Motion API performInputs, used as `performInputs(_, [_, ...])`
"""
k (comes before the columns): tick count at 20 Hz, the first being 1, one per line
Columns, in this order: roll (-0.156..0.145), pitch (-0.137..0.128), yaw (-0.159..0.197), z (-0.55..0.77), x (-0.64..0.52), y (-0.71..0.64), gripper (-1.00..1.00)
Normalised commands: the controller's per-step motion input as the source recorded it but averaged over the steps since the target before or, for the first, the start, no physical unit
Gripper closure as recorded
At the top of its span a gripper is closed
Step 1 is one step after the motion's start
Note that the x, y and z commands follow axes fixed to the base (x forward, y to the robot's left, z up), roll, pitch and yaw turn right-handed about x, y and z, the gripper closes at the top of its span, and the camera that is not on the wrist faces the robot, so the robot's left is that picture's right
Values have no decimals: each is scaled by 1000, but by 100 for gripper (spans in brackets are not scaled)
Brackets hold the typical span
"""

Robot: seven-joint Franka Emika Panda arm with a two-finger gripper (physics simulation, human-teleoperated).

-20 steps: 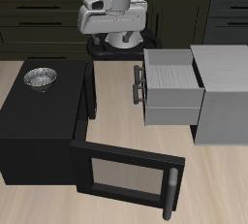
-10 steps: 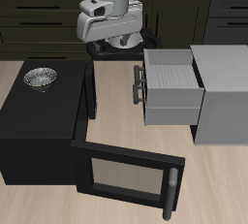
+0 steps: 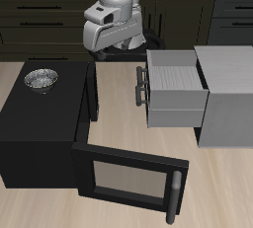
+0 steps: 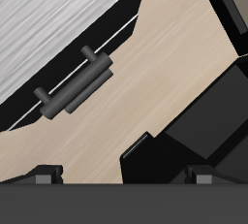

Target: Close the top and middle drawer of the white cabinet

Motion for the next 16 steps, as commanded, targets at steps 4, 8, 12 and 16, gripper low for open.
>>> performInputs(4, [-15, -18, 160, -50, 126, 4, -100])
performInputs(8, [31, 44, 209, -174, 135, 66, -100])
performInputs(12, [28, 9, 108, -51, 57, 108, -100])
performInputs(16, [-13, 13, 140, -85, 116, -5, -100])
